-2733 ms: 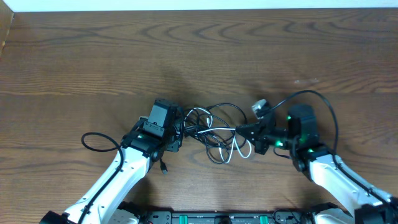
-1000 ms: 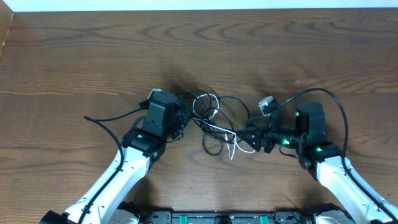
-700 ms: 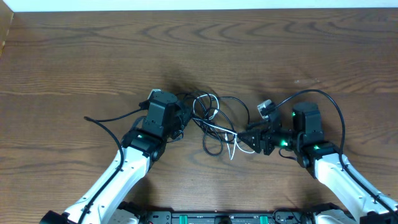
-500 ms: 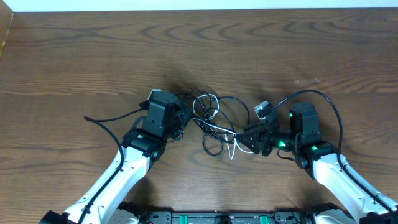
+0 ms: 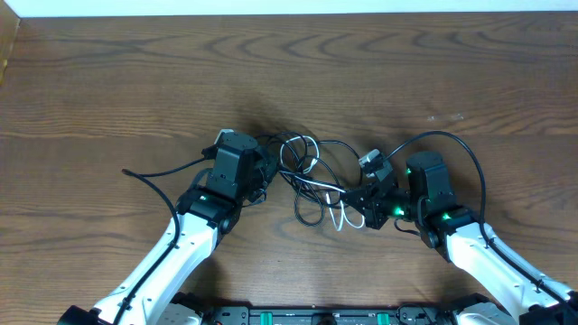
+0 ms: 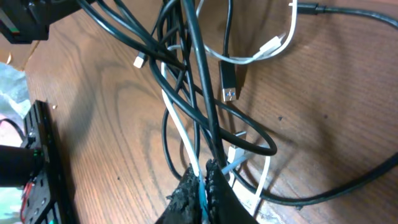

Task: Untangle cables

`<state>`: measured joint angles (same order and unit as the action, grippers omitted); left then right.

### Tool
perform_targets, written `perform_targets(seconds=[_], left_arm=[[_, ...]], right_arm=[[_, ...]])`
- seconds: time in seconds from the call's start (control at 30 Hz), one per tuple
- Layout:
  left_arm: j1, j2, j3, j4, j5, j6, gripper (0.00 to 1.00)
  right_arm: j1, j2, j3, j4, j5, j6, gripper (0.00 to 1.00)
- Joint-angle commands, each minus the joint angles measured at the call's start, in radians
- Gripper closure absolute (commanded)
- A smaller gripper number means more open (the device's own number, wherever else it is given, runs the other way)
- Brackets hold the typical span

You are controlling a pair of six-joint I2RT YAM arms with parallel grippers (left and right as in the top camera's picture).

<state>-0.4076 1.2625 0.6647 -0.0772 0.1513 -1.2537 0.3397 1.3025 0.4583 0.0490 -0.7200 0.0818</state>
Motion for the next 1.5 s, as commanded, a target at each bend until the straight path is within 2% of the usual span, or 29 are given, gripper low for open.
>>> perform_targets(seconds=[0.0,0.23,0.43,0.67,0.87,0.93,1.07,1.2,1.27,1.37,1.43,1.47], left_arm=[[0.000,0.006,0.020,0.004,-0.002,0.000,0.92],[0.000,0.006,0.020,0.003,-0.002,0.000,0.92],[0.000,0.006,0.020,-0.008,-0.015,0.000,0.92],[0.000,0.006,0.020,-0.026,-0.054,0.000,0.92],[0.000,0.006,0.020,-0.054,-0.096,-0.005,0.92],[0.000,0.006,0.020,-0.085,-0.128,-0.036,0.92],[0.000,0.006,0.020,-0.141,-0.156,-0.140,0.92],[0.000,0.006,0.020,-0.130,-0.133,-0.130,0.92],[0.000,0.006,0.020,-0.084,-0.104,-0.057,0.92],[0.000,0.006,0.020,0.020,-0.023,0.128,0.92],[0.000,0.006,0.020,0.066,0.029,0.192,0.92],[0.000,0.006,0.020,0.072,0.037,0.192,0.92]], right_arm=[[0.006,0.003,0.005,0.009,0.018,0.018,0.99],[-0.009,-0.057,0.006,0.017,-0.031,0.021,0.99],[-0.095,-0.299,0.014,0.019,-0.079,0.121,0.99],[-0.338,-0.655,0.035,0.038,0.019,0.210,0.99],[-0.590,-0.866,0.035,0.111,0.164,0.428,0.99],[-0.648,-0.897,0.035,0.161,0.170,0.448,0.99],[-0.627,-0.899,0.035,0.197,0.139,0.456,0.99],[-0.605,-0.876,0.035,0.148,-0.035,0.444,0.99],[-0.591,-0.851,0.035,0.092,-0.104,0.425,0.98],[-0.555,-0.824,0.035,-0.031,-0.125,0.426,0.91],[-0.520,-0.809,0.035,-0.131,-0.125,0.426,0.74],[-0.499,-0.802,0.035,-0.183,-0.125,0.426,0.60]])
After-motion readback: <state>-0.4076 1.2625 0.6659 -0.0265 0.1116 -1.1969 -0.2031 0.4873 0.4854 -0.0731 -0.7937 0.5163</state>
